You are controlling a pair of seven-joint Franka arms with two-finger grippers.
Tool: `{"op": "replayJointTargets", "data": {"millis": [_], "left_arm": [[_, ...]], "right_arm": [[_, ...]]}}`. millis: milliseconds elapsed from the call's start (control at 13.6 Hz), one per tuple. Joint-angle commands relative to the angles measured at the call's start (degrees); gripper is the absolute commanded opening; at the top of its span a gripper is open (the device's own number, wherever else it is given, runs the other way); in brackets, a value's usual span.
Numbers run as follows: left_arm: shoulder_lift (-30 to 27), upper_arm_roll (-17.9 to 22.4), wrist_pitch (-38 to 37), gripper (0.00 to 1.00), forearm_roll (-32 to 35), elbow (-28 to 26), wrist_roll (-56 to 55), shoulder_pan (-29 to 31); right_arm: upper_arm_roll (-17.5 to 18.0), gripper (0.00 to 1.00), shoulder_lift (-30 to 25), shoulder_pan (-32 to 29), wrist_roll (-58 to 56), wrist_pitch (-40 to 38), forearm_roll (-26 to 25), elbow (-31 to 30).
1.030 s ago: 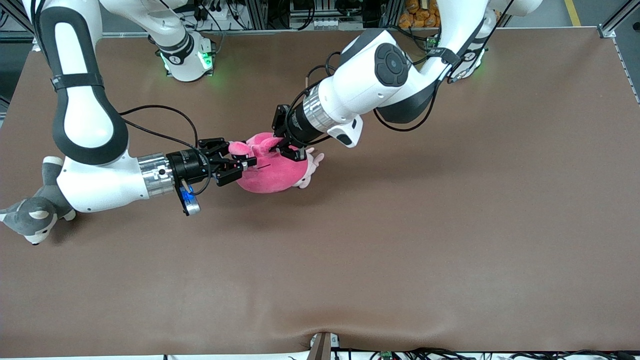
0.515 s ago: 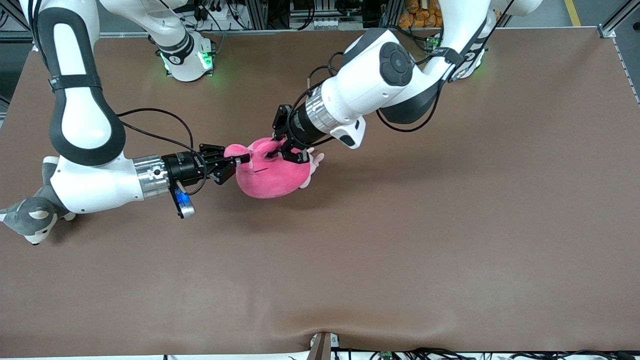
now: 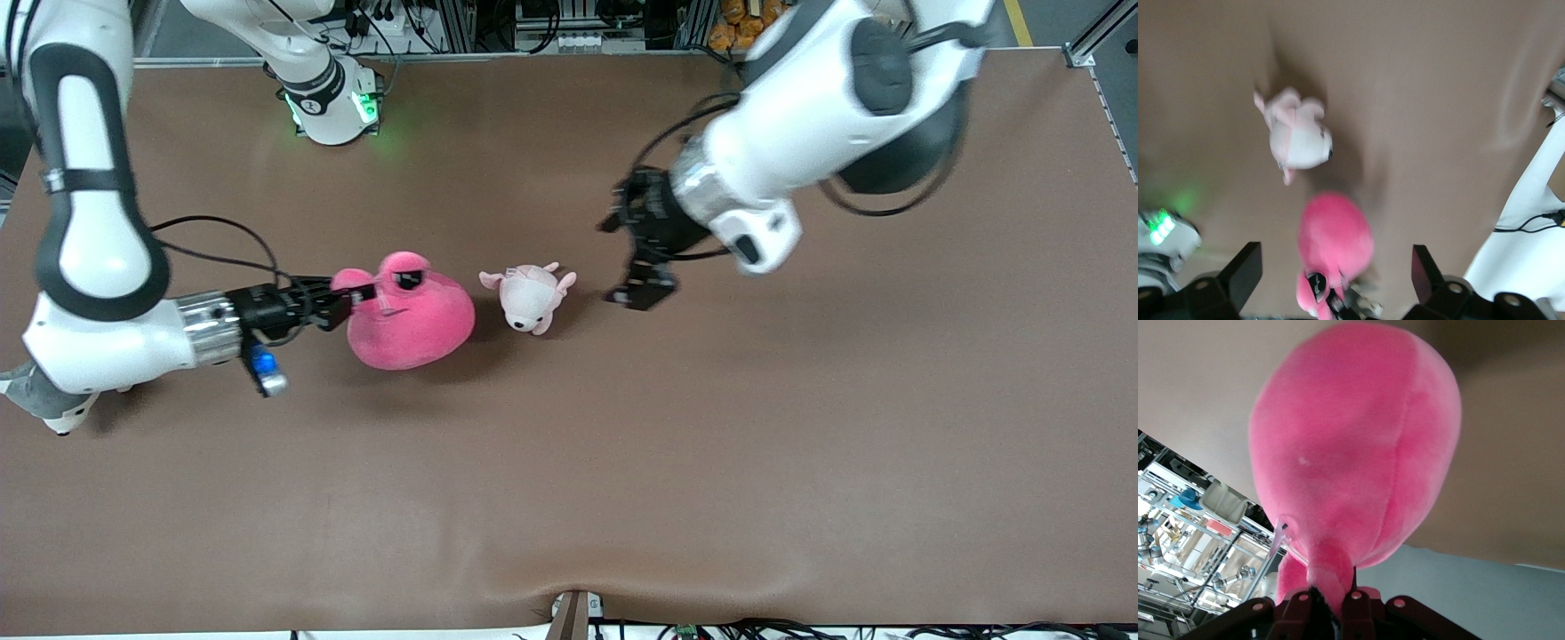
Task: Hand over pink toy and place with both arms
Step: 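Carry the pink toy with the right gripper while the left gripper withdraws, then lower the pink toy onto the table and open the right gripper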
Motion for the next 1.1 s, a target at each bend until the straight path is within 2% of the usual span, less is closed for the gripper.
{"op": "replayJointTargets", "data": {"millis": [0,147,368,515,810,883,957,1030], "left_arm": [[-2.2,-0.4,-8.6,1.00,4.4,-0.9,19.9,5.6],[-2.6,-0.3,-14.8,1.00,10.9,-0.8,36.2,6.8],[-5.0,-0.4,-19.8,1.00,20.4,-1.0,49.7,9.2],[-6.3,-0.3,-21.8,1.00,21.4,-1.0,60.7,13.3],[-6.6,-0.3,-23.9,1.00,21.3,-1.0,72.5,20.0],[-6.6,-0.3,-24.2,1.00,21.3,-1.0,74.7,20.9],[-6.6,-0.3,-24.9,1.00,21.3,-1.7,76.4,21.2],[-6.5,-0.2,-26.5,1.00,21.3,-2.5,77.0,21.1]], "right_arm": [[1.1,0.00,1.0,-6.4,-8.2,-3.0,-4.7,-1.4],[1.1,0.00,1.5,-10.3,-13.0,-3.9,-7.3,-1.5],[1.1,0.00,4.3,-15.2,-19.8,-4.8,-11.2,-1.9],[1.1,0.00,7.0,-17.2,-22.1,-6.5,-12.1,-2.1],[1.1,0.00,8.5,-17.5,-22.0,-6.1,-12.4,-2.7],[1.1,0.03,8.4,-17.5,-22.1,-5.8,-12.5,-2.4],[1.1,0.14,8.4,-17.3,-22.1,-5.5,-12.6,-2.1],[1.1,0.40,8.4,-17.1,-22.0,-4.9,-13.3,-1.0]]}}
